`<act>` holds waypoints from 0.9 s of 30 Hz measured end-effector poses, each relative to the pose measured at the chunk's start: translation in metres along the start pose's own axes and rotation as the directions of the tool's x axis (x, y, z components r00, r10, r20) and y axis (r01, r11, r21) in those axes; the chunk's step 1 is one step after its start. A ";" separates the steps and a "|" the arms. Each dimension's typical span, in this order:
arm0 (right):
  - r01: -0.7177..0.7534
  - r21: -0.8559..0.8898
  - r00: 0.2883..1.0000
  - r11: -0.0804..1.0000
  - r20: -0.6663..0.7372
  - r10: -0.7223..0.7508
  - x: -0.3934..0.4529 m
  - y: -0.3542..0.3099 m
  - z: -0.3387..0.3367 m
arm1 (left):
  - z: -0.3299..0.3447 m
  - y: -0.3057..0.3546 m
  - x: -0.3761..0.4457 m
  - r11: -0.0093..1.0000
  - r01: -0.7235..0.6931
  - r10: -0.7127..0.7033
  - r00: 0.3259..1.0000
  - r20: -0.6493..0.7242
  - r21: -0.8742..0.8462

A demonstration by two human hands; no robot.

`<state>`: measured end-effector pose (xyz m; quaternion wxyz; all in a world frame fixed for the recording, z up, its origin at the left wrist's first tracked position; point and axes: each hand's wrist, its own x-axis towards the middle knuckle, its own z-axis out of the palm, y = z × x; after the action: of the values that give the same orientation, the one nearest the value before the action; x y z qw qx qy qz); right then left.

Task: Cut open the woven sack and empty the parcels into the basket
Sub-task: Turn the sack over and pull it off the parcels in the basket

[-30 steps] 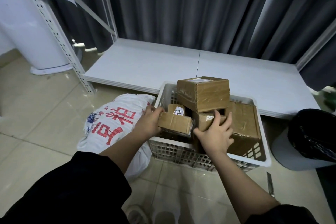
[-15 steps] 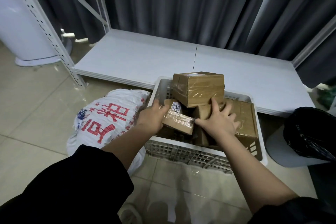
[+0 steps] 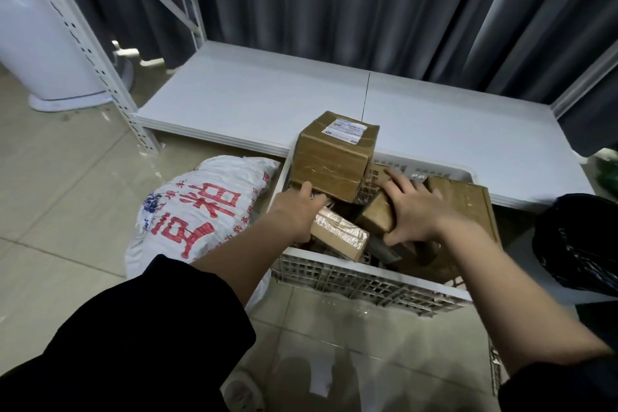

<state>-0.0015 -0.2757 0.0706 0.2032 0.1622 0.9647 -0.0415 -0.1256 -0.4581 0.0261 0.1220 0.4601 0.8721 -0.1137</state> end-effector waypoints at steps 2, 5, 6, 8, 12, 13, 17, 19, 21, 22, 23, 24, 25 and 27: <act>0.044 -0.026 0.998 0.999 0.052 -0.043 0.006 0.005 -0.007 | -0.004 0.004 0.003 0.999 0.015 -0.016 1.000 0.024 0.035; 0.059 0.033 0.992 0.998 0.113 -0.063 0.011 0.014 -0.021 | -0.004 0.004 0.005 0.997 0.044 -0.050 0.995 0.089 0.069; 0.052 0.080 0.990 0.995 0.127 -0.062 0.013 0.017 -0.026 | -0.002 0.001 0.005 0.997 0.051 -0.058 0.991 0.121 0.059; 0.038 0.143 0.987 0.989 0.146 -0.059 0.019 0.019 -0.026 | 0.003 -0.006 0.005 0.997 0.075 -0.078 0.975 0.206 0.023; 0.016 0.072 0.984 0.997 0.177 -0.028 0.023 0.007 0.033 | 0.022 -0.006 0.007 0.985 0.171 -0.162 0.971 0.178 -0.035; -0.003 0.072 0.988 0.997 0.157 -0.008 0.021 0.004 0.054 | 0.028 -0.003 0.008 0.981 0.177 -0.165 0.976 0.144 -0.075; -0.126 0.202 0.992 0.971 0.030 0.123 0.017 0.006 0.085 | 0.037 -0.005 0.010 0.971 0.165 -0.123 0.965 0.233 -0.171; -0.095 0.149 0.993 0.984 -0.049 0.104 0.020 0.002 0.081 | 0.038 -0.008 0.008 0.946 0.216 -0.113 0.918 0.380 -0.241; -0.033 0.067 0.984 0.997 -0.174 0.044 0.022 -0.005 0.069 | 0.037 -0.006 0.005 0.970 0.179 -0.119 0.941 0.317 -0.165; -0.013 0.065 0.977 0.998 -0.210 0.026 0.022 -0.010 0.063 | 0.037 -0.006 0.003 0.985 0.142 -0.119 0.969 0.215 -0.098; -0.007 0.080 0.972 0.997 -0.235 0.026 0.022 -0.015 0.057 | 0.035 -0.006 0.002 0.992 0.114 -0.108 0.989 0.099 -0.056; -0.014 0.095 0.966 0.995 -0.256 0.038 0.021 -0.020 0.053 | 0.033 -0.007 0.001 0.991 0.112 -0.113 0.994 -0.007 -0.077; -0.028 0.103 0.959 0.994 -0.276 0.056 0.019 -0.025 0.050 | 0.031 -0.010 0.000 0.983 0.119 -0.132 0.987 -0.092 -0.138; -0.039 0.121 0.954 0.992 -0.290 0.072 0.017 -0.035 0.047 | 0.028 -0.021 -0.003 0.959 0.150 -0.192 0.968 -0.162 -0.241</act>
<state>-0.0102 -0.3104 0.0212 0.0492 0.2049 0.9753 -0.0662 -0.1385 -0.4807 0.0025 0.0824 0.3745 0.9234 0.0191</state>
